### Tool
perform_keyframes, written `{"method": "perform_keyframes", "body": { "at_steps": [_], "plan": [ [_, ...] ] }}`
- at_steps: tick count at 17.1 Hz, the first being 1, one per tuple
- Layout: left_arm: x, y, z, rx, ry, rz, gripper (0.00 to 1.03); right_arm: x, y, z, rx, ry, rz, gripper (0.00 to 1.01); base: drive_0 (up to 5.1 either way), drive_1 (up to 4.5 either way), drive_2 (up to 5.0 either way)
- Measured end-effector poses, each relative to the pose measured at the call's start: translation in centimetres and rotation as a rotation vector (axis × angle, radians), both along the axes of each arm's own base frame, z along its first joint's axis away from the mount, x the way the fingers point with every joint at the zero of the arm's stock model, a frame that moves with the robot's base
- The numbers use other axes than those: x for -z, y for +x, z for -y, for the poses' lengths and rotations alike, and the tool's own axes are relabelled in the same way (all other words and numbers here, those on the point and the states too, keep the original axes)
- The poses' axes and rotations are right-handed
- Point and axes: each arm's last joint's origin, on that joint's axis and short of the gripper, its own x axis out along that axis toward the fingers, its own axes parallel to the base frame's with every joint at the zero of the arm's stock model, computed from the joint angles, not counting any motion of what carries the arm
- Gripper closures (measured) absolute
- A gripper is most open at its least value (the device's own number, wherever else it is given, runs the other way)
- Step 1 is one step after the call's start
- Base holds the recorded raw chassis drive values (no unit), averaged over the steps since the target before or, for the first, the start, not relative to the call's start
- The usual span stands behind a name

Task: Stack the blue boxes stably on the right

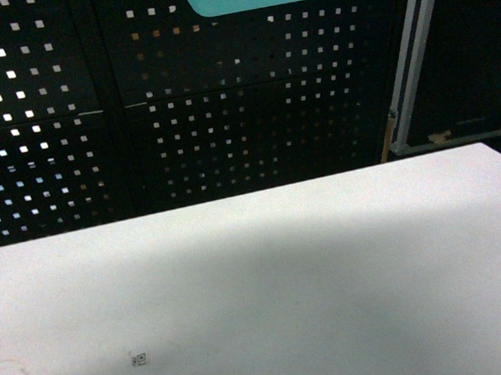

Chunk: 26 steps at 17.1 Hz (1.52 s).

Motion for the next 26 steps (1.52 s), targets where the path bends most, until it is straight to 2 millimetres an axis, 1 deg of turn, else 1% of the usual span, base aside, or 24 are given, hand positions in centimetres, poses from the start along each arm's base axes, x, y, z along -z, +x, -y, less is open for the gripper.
{"method": "perform_keyframes", "body": {
  "at_steps": [26],
  "plan": [
    [0.00, 0.00, 0.00, 0.000, 0.000, 0.000, 1.01, 0.03, 0.00, 0.00, 0.000, 0.000, -0.001, 0.99, -1.6, -1.59, -1.6]
  ]
}}
